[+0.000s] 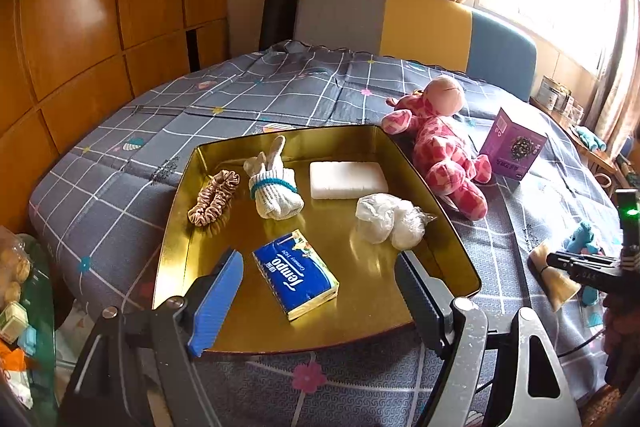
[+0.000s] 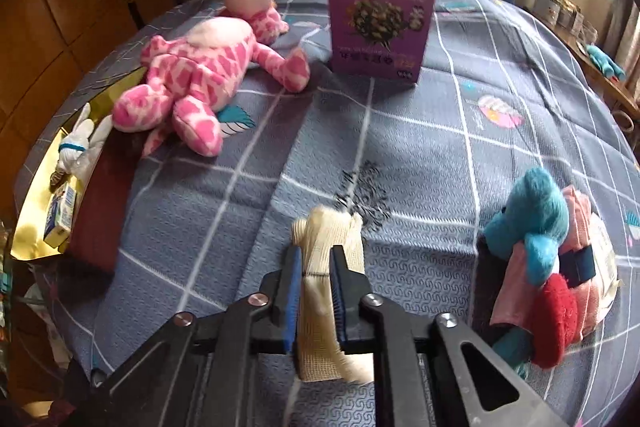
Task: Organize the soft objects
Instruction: 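Carry the beige mesh bag into the gold tray and open the right tool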
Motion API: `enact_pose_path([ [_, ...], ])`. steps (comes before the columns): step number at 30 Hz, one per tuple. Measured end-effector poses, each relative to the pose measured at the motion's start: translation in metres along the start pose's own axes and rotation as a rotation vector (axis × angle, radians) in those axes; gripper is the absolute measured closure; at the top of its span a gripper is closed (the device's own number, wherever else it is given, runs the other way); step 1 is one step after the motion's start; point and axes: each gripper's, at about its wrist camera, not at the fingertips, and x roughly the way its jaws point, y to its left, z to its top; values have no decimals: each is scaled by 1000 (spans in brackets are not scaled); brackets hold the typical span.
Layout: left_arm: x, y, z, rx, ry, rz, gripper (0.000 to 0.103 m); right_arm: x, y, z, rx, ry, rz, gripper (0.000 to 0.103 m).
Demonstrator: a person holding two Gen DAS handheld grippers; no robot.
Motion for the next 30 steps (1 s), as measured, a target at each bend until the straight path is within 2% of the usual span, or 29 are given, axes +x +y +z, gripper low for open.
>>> enact_pose_path([
  [2,2,3,-1,-12,7,-3,24,9,4,1,-24,38,-44,93],
  [6,4,8,-5,-26,16,-8,24,11,-4,0,6,45,42,93],
  [7,4,9,-6,-29,17,-10,23,9,-7,1,14,48,66,86],
  [8,5,11,-7,-33,17,-11,23,7,-10,2,22,50,73,75],
  [10,6,13,-7,-43,23,-13,23,6,-16,4,30,61,70,69],
  [14,6,16,-7,-57,22,-22,20,5,-20,5,5,76,69,63],
  [19,8,17,-7,-67,30,-24,20,25,-17,0,-9,136,67,63],
  [21,9,15,-8,-57,33,-19,20,30,-16,-2,-21,124,-1,67],
  [22,8,14,-8,-53,32,-17,20,30,-16,-3,-16,114,-20,77],
  [26,7,14,-8,-51,29,-2,20,26,-20,-7,14,75,-24,81],
  [30,6,15,-8,-49,24,7,20,24,-14,-10,8,54,-67,82],
])
